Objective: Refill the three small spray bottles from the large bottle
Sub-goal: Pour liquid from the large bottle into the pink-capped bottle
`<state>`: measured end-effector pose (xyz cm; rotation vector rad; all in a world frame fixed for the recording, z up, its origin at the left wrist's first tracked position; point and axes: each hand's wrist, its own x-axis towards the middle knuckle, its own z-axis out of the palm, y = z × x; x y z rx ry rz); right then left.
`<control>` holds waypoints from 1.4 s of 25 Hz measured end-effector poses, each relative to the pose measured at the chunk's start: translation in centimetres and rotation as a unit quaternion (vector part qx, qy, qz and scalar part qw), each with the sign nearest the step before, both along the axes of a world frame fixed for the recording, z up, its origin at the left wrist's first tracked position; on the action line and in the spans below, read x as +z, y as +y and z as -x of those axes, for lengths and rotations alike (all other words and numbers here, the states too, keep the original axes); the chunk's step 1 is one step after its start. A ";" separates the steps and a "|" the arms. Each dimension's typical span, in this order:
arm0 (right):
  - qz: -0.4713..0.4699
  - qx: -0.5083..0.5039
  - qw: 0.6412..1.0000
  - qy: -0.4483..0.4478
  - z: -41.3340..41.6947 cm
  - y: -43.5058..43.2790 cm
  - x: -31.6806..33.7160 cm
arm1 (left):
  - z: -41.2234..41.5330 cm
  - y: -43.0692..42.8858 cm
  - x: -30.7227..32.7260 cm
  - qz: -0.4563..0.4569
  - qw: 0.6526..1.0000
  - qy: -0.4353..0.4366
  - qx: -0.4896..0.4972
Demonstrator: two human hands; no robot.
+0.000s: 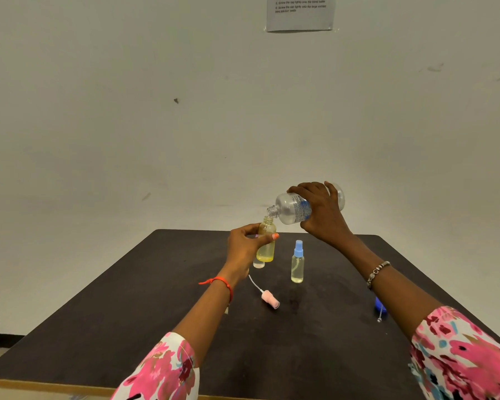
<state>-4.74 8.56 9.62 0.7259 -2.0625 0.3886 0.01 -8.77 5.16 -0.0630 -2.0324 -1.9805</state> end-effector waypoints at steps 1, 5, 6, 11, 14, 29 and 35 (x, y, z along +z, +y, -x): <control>-0.001 0.000 1.000 0.000 0.0 0.0 0.0 | 0.0 0.0 0.0 -0.002 1.000 0.000 0.000; 0.002 0.004 1.000 0.005 0.0 0.0 0.0 | -0.1 0.0 -0.1 -0.005 1.000 0.003 -0.005; 0.002 0.005 1.000 0.006 0.0 0.0 0.1 | -0.1 0.0 -0.1 -0.006 1.000 0.003 -0.005; 0.002 0.004 1.000 0.009 -0.1 0.1 0.2 | 0.0 0.0 0.0 -0.003 1.000 0.001 -0.001; 0.002 0.003 1.000 0.008 -0.1 0.1 0.2 | 0.0 0.0 0.0 -0.003 1.000 0.000 0.000; 0.006 0.013 1.000 0.011 0.0 0.1 0.1 | 0.1 0.0 -0.1 -0.015 1.000 0.003 -0.008; 0.007 0.012 1.000 0.009 0.0 0.1 0.2 | 0.0 0.0 -0.1 -0.013 1.000 0.002 -0.006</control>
